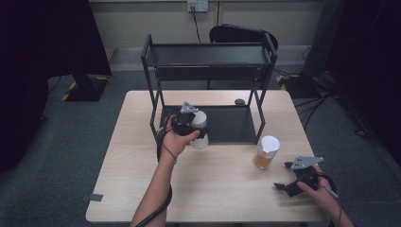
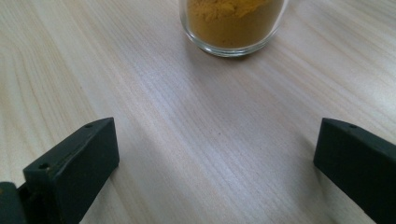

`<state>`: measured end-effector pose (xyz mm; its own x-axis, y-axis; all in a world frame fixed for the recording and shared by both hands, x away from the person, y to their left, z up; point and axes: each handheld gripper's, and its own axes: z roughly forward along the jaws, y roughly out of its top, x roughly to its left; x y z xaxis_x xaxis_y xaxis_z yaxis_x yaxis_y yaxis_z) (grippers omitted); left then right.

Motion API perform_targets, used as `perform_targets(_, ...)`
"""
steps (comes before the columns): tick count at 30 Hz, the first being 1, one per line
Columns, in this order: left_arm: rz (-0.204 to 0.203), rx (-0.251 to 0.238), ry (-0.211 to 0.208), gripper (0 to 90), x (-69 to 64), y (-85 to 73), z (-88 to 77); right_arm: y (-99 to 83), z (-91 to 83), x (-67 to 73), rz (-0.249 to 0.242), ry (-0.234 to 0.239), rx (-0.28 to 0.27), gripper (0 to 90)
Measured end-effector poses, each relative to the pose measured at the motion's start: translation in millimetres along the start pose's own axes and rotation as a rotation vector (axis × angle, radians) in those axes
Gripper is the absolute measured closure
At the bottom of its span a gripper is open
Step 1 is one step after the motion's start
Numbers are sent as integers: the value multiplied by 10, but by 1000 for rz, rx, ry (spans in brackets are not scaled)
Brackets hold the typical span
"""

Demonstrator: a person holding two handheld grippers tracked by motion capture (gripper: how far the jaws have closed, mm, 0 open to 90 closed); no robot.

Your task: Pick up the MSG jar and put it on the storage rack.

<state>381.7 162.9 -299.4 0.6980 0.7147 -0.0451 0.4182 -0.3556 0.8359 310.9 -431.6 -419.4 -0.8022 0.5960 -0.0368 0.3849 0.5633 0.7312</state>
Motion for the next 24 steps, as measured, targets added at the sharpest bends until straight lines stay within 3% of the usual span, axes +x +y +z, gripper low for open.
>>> perform_targets(12,-12,2,20,343,74,292,3,0,0,0,0,0,0,0)
perform_targets(24,1,-2,26,342,87,596,-119,-1,0,0,0,0,-1,0)
